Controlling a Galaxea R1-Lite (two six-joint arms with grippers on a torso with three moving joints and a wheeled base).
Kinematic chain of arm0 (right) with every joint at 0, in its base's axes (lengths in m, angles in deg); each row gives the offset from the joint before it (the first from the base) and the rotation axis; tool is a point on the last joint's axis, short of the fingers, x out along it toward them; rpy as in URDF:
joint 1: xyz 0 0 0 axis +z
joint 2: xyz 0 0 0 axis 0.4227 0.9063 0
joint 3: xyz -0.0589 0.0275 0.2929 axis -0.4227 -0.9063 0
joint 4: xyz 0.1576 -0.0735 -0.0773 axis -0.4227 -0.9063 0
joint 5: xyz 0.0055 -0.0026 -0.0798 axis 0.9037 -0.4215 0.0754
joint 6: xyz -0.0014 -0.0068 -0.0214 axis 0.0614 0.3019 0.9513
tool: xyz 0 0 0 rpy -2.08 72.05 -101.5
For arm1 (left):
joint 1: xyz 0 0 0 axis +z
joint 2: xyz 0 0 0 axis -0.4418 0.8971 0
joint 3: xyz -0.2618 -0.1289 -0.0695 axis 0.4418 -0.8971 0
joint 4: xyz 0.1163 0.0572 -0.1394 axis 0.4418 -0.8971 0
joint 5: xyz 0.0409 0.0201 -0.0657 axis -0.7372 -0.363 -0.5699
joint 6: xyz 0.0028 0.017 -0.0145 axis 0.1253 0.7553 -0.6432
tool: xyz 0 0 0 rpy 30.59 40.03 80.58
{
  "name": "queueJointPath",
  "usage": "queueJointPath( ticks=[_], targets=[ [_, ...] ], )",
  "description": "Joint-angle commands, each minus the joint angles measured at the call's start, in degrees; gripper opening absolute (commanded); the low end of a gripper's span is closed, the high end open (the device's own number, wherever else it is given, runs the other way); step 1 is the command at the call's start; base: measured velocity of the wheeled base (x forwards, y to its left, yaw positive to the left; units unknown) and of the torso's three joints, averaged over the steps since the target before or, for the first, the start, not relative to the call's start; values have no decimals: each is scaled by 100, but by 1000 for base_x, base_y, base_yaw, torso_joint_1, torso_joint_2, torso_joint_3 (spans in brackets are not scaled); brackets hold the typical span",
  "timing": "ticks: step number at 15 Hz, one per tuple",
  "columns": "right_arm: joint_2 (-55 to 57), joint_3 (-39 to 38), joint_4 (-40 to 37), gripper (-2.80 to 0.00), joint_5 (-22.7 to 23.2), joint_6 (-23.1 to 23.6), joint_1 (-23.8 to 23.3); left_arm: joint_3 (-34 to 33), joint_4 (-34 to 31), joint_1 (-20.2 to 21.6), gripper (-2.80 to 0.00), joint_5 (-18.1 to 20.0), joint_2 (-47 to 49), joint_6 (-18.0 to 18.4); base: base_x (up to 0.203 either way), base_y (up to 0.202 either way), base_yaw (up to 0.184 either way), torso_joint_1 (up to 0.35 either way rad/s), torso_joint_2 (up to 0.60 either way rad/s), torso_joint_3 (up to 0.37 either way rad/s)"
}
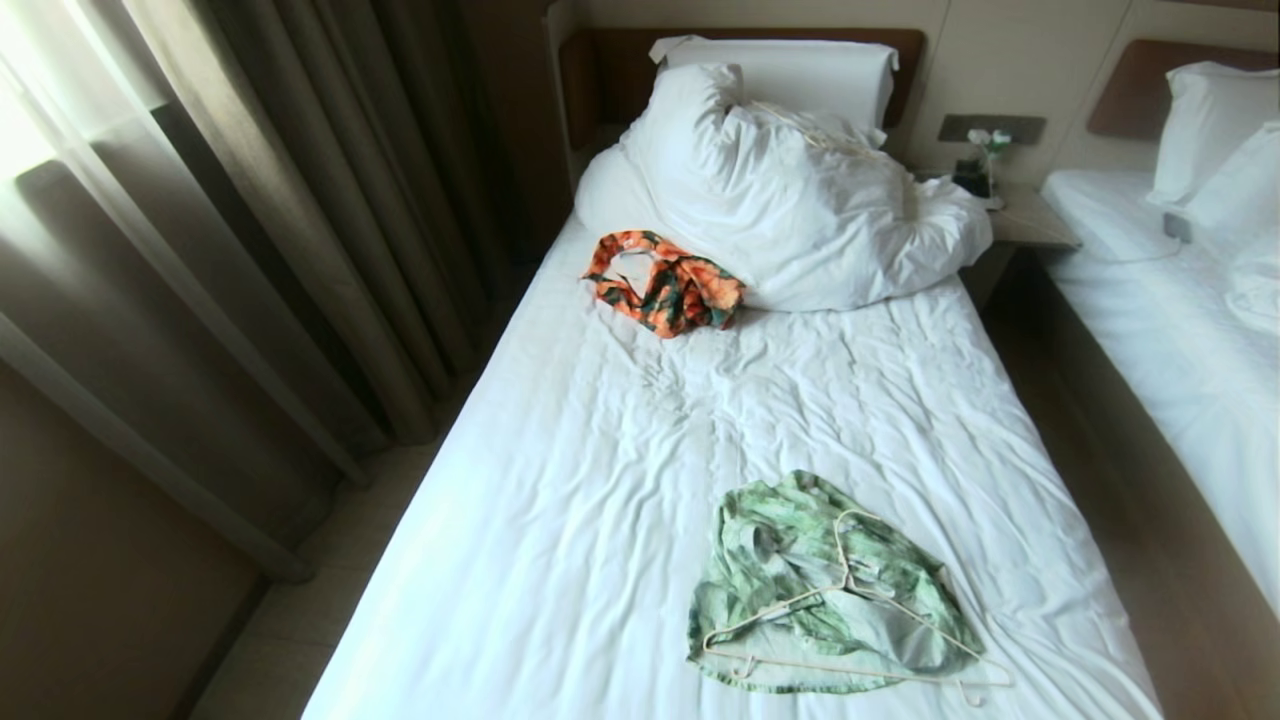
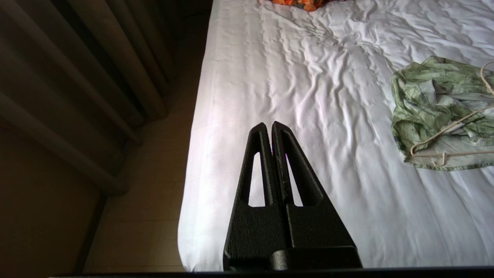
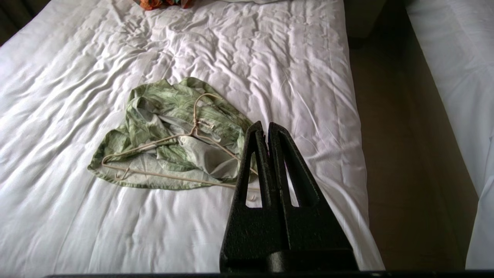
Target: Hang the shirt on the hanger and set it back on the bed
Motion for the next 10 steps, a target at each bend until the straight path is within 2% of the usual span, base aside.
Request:
queueJointPath(
  ticks=[1,7,10],
  targets=[
    [9,-101,-3,-280,29,4,-5,-6,-2,2,-280,4,-11,3,0,0,0,0,0,0],
    [5,-101,-11,-280,97,39,2,-7,-2,2,-280,-32,-11,-108,0,0,0,0,0,0],
    [3,-101,-11,-280,94,16,-3,-15,3,2,-280,-67,-11,-538,0,0,0,0,0,0]
  ],
)
